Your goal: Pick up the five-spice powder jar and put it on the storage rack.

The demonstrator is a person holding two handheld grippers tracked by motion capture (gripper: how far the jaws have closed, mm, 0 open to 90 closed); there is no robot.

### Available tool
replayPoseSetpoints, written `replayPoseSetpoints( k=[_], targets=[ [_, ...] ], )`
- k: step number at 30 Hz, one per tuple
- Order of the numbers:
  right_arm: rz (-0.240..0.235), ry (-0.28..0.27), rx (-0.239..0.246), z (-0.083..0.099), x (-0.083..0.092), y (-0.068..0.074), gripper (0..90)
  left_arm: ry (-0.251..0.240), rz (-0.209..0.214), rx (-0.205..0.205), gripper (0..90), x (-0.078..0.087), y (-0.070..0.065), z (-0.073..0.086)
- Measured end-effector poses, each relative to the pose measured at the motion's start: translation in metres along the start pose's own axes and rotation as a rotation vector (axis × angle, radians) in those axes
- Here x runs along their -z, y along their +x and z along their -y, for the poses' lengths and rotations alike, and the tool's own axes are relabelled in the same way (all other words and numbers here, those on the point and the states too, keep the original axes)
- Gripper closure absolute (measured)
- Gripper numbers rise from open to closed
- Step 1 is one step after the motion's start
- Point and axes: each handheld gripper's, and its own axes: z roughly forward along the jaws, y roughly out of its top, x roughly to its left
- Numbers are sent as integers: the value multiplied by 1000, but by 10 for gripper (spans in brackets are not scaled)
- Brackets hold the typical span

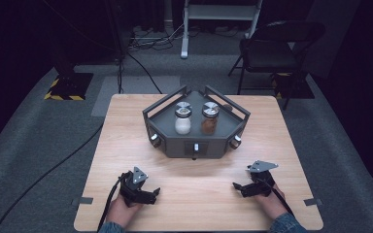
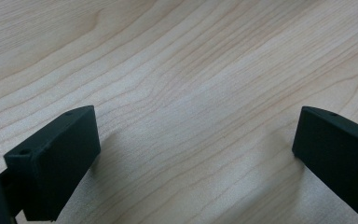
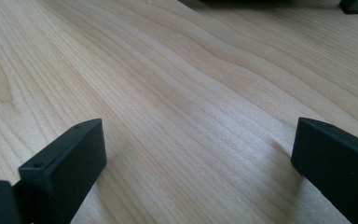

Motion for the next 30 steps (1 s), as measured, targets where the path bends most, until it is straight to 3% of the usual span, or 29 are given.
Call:
replayPoseSetpoints(
  k=[30],
  targets=[
    [0, 0, 2, 0, -1, 0, 30, 1, -4, 0, 5, -1, -2, -1]
  ],
)
